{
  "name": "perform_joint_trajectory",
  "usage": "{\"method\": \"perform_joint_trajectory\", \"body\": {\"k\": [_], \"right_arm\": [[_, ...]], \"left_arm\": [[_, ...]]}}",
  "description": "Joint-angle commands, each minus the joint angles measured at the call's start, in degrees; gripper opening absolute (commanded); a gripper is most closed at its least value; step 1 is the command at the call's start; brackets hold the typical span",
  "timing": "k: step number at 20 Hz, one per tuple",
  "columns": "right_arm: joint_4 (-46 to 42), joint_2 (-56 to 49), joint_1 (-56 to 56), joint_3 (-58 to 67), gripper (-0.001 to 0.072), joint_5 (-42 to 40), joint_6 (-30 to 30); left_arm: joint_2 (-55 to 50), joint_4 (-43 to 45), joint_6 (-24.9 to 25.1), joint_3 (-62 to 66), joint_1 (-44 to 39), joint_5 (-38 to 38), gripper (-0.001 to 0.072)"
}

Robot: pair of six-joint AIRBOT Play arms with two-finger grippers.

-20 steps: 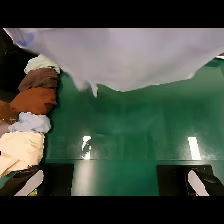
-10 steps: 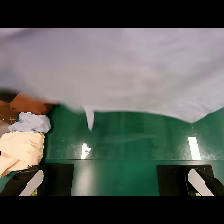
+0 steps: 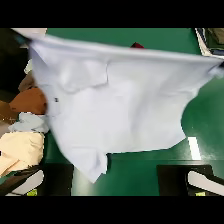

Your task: Fold the shirts.

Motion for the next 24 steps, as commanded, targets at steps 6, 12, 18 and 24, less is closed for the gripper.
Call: {"method": "perform_joint_trajectory", "body": {"k": [6, 12, 18, 24], "right_arm": [[0.3, -20.3, 4.4, -6.7, 0.0022, -17.8, -0.3], [-0.3, -21.9, 4.4, -6.7, 0.0023, -29.9, -0.3], [-15.0, -16.0, 9.3, -17.3, 0.0022, -27.6, -0.2], [-11.7, -9.3, 10.4, -32.3, 0.0024, -35.8, 1.9]], "left_arm": [[-23.4, -0.4, 8.4, -7.3, -0.8, 10.7, 0.0022], [-24.7, -0.6, 15.5, -7.3, -0.8, 16.2, 0.0022], [-24.7, 3.9, 17.0, -11.8, -0.8, 10.9, 0.0021], [-24.7, 5.8, 17.2, -20.4, -0.8, 12.7, 0.0023]]}}
